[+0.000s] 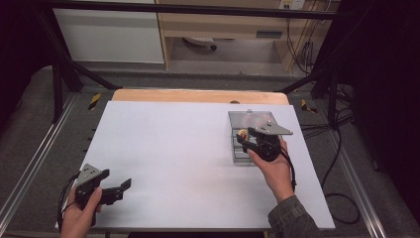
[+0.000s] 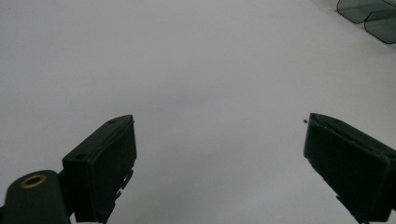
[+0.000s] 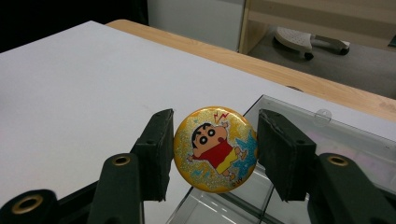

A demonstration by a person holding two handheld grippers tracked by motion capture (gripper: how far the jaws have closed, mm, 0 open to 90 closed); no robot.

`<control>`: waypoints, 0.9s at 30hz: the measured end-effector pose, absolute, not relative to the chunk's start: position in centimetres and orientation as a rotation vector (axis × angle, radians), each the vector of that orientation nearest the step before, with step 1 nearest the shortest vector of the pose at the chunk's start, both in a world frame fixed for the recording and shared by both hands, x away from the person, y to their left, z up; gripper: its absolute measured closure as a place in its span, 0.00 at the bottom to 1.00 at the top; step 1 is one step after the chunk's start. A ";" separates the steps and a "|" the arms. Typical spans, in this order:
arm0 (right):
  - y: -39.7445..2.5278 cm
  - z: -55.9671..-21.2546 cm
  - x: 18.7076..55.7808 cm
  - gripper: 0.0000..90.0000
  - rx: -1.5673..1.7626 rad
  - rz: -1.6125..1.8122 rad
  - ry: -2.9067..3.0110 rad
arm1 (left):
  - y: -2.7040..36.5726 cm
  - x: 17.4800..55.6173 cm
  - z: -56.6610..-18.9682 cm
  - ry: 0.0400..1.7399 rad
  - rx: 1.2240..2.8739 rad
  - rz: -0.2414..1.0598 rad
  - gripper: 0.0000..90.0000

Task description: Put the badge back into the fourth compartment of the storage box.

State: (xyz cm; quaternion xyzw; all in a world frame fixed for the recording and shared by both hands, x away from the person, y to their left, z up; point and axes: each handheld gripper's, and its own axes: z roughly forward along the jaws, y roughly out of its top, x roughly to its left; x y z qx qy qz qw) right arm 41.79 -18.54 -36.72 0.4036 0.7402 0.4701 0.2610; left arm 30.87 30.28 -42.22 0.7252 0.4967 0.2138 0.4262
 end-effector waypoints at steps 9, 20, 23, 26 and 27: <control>-18.3 -37.2 42.4 0.53 1.107 1.273 2.000 | 30.3 30.9 -42.2 1.241 1.813 0.532 0.11; -18.4 -37.4 42.9 0.53 1.125 1.278 2.001 | 30.2 30.9 -42.3 1.241 1.813 0.530 0.11; -18.3 -37.6 43.1 0.53 1.132 1.270 2.006 | 30.2 30.9 -42.3 1.241 1.814 0.528 0.11; -18.3 -37.8 43.2 0.53 1.140 1.268 2.008 | 30.2 30.9 -42.3 1.240 1.816 0.530 0.11; -18.4 -37.9 43.2 0.53 1.140 1.266 2.008 | 30.2 30.9 -42.3 1.241 1.816 0.530 0.11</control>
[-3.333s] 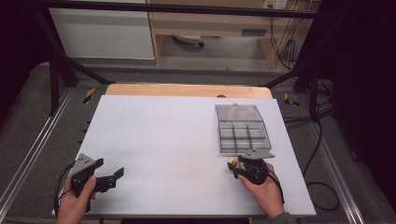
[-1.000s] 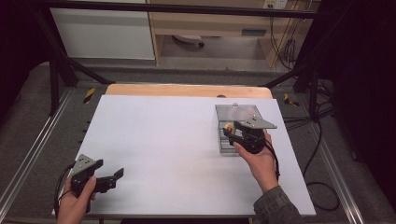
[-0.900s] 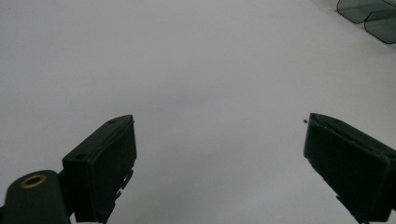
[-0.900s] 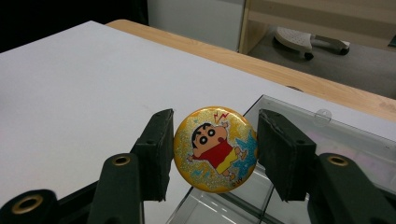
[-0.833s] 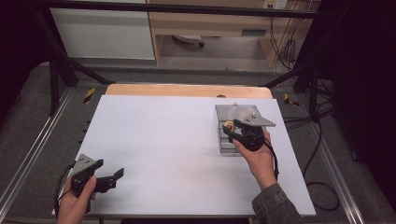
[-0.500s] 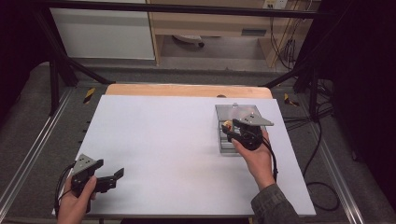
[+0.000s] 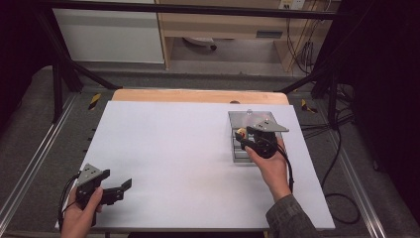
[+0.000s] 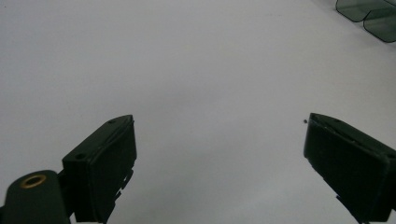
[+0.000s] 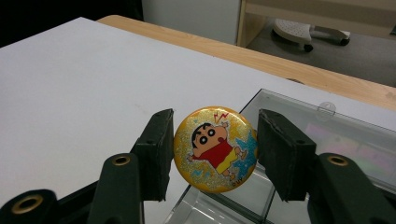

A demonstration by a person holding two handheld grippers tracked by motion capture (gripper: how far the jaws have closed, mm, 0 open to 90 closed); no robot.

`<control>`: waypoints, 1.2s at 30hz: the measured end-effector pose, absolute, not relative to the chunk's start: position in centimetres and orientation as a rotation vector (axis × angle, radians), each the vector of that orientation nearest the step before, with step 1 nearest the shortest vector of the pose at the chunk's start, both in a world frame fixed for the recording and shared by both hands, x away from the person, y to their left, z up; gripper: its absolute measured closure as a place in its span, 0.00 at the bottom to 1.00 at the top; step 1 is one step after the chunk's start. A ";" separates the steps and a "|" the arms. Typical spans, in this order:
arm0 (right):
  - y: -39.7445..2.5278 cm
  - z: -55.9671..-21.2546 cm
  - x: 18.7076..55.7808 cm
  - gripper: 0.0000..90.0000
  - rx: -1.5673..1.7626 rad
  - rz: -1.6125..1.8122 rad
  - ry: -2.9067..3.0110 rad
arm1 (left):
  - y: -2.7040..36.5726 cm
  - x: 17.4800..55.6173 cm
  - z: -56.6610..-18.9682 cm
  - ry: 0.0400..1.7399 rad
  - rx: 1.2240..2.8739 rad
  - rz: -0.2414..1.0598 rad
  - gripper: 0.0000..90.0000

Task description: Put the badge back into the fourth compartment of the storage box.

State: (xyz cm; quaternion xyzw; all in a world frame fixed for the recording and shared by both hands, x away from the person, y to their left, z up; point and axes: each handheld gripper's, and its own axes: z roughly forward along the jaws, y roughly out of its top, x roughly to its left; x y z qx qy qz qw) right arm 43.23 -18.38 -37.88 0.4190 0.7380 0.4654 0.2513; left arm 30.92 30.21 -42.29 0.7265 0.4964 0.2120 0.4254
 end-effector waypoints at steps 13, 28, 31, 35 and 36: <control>-18.5 -38.9 43.5 0.53 1.175 1.238 2.038 | 30.2 30.9 -42.3 1.234 1.808 0.524 0.11; -18.8 -39.7 43.5 0.53 1.209 1.217 2.058 | 30.2 30.9 -42.2 1.231 1.806 0.525 0.11; -18.9 -39.8 43.4 0.53 1.206 1.218 2.058 | 30.2 30.9 -42.2 1.230 1.806 0.525 0.11; -19.0 -40.0 43.4 0.53 1.216 1.211 2.066 | 30.2 30.9 -42.2 1.230 1.807 0.524 0.11; -19.0 -40.0 43.4 0.53 1.218 1.212 2.067 | 30.2 30.9 -42.2 1.230 1.807 0.524 0.11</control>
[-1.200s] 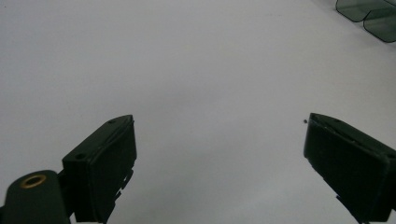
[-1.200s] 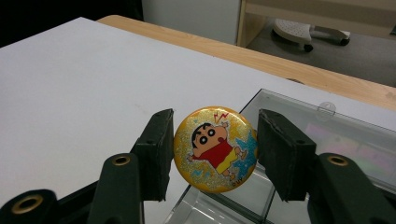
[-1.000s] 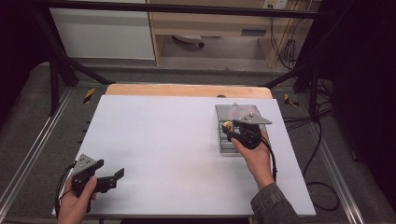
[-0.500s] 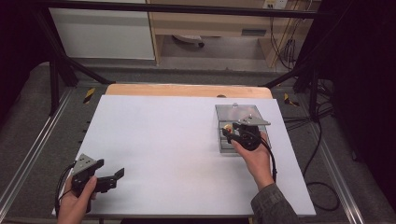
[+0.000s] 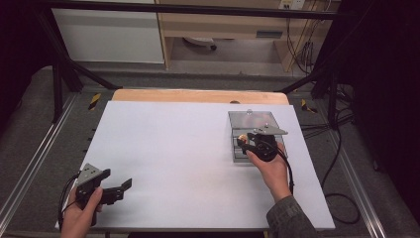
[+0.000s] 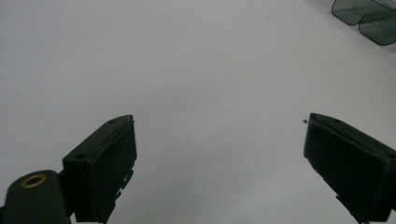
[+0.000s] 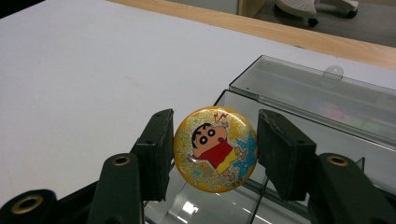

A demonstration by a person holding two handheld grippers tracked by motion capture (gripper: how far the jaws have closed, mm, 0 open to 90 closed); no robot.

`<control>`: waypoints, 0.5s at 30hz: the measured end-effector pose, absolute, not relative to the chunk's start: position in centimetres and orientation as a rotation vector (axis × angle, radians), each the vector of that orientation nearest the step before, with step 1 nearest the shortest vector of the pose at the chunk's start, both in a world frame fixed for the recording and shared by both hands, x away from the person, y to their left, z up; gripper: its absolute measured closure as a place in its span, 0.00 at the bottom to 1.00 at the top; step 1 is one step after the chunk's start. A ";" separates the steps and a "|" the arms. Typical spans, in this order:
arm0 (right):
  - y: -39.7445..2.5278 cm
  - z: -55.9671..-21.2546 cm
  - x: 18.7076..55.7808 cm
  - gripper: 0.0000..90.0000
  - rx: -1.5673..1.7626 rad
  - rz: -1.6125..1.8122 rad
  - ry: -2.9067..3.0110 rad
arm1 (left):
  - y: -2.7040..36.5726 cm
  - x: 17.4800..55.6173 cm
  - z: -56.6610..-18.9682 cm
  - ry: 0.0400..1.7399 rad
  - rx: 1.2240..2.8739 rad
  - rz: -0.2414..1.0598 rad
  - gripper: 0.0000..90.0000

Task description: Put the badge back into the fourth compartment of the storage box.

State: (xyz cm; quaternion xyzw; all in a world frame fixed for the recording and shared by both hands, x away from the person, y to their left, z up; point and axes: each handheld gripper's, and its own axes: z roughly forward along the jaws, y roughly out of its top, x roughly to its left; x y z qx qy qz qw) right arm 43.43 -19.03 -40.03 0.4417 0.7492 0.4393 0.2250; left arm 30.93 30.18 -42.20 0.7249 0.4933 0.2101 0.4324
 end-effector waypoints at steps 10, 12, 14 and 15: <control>-19.1 -40.7 43.5 0.53 1.233 1.194 2.089 | 30.1 30.9 -42.2 1.227 1.812 0.525 0.11; -19.1 -40.8 43.5 0.53 1.237 1.193 2.094 | 30.1 30.9 -42.2 1.228 1.813 0.524 0.11; -19.1 -40.9 43.5 0.53 1.241 1.190 2.097 | 30.1 30.9 -42.2 1.227 1.813 0.525 0.11; -19.1 -40.9 43.5 0.53 1.238 1.190 2.096 | 30.1 30.9 -42.2 1.227 1.813 0.525 0.11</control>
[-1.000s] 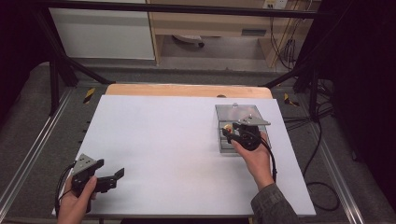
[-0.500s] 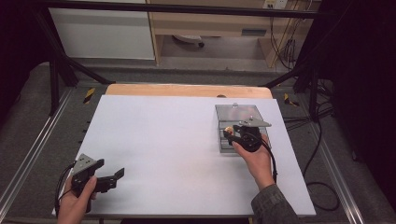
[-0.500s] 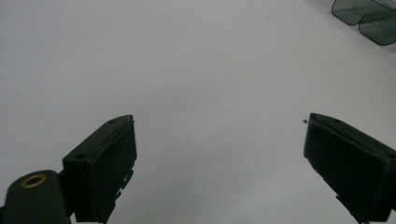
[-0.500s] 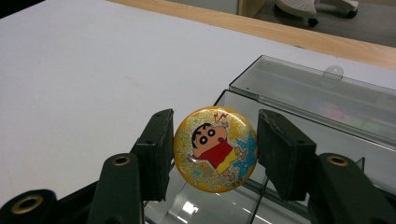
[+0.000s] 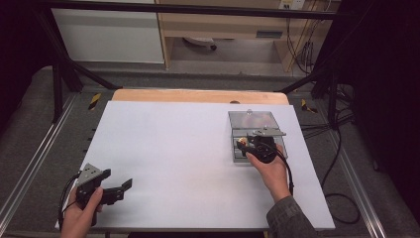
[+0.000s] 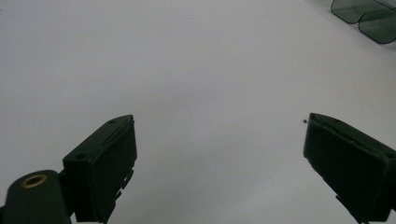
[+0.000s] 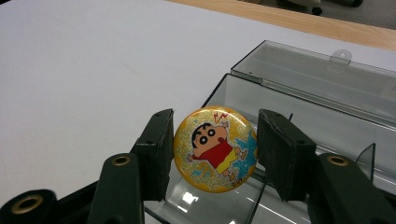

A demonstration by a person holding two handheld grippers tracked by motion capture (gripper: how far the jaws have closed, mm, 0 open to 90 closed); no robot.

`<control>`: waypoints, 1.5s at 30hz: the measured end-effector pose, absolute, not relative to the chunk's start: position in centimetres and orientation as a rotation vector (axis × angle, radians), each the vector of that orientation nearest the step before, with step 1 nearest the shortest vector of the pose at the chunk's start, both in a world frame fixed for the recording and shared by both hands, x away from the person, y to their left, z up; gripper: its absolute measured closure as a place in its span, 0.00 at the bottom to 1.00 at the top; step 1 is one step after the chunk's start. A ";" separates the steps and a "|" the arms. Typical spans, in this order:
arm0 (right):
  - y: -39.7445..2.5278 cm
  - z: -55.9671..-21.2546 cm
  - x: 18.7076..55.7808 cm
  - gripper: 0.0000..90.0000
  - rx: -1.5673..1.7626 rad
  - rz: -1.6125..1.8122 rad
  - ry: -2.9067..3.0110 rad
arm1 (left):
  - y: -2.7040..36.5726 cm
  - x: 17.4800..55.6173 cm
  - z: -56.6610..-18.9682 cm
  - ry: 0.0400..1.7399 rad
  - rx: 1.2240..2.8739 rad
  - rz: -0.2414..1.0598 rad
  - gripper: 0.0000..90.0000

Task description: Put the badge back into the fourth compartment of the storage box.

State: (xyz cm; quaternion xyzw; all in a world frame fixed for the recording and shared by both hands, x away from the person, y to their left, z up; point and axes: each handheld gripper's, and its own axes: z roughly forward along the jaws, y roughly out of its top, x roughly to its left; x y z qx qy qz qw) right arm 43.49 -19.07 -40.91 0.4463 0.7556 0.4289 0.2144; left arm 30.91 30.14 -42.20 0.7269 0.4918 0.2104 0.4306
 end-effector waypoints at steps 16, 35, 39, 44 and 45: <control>-19.2 -41.5 43.5 0.53 1.255 1.167 2.120 | 30.1 30.9 -42.2 1.225 1.818 0.522 0.11; -19.0 -42.1 43.2 0.53 1.274 1.160 2.157 | 29.8 31.1 -42.4 1.226 1.823 0.511 0.11; -19.1 -42.3 43.3 0.52 1.294 1.161 2.158 | 29.9 31.1 -42.5 1.230 1.834 0.511 0.11; -19.2 -42.4 43.2 0.52 1.283 1.158 2.160 | 29.7 31.2 -42.5 1.226 1.842 0.513 0.12; -19.2 -42.4 43.2 0.52 1.281 1.164 2.159 | 29.7 31.1 -42.5 1.229 1.836 0.508 0.11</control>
